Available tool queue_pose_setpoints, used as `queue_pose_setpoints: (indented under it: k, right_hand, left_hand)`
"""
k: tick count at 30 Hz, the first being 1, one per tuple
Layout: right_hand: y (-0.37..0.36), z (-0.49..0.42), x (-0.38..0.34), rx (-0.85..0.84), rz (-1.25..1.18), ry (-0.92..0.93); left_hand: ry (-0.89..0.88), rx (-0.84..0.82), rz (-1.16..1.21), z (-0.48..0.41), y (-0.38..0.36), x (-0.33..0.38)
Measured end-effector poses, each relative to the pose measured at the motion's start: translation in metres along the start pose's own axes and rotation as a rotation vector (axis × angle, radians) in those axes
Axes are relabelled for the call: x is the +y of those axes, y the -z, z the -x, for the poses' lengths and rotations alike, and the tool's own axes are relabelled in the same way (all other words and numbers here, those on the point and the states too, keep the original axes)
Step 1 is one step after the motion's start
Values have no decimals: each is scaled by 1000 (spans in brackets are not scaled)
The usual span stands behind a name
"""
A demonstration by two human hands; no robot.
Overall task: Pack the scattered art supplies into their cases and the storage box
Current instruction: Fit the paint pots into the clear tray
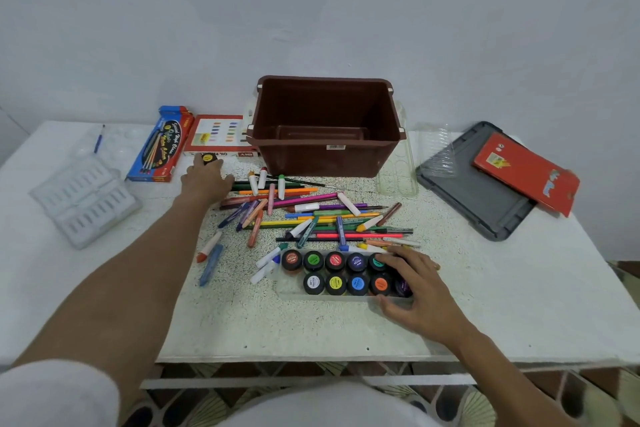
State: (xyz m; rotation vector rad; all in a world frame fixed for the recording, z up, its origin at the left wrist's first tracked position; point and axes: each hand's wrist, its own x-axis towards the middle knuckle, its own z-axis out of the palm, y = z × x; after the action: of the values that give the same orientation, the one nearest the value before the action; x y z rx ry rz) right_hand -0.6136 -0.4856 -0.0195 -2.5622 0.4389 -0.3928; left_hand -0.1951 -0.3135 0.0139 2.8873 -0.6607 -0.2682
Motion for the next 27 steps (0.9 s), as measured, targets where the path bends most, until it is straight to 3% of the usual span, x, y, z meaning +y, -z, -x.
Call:
queue_pose_setpoints:
  k: [6, 10, 16, 20, 27]
  right_hand:
    - [-1, 0, 1, 8, -5, 5]
    - [-2, 0, 1, 22, -7, 21]
    - [-1, 1, 0, 30, -13, 21]
    - [-1, 1, 0, 32, -12, 18]
    - [-2, 1, 3, 22, -15, 24]
  left_hand:
    - [-63, 252, 185, 18, -10, -4]
    - [-177, 424, 441, 45, -10, 5]
    - [-364, 287, 671, 110, -10, 31]
    - [-458, -53, 847, 158, -1, 44]
    - [-601, -137, 681, 198, -9, 29]
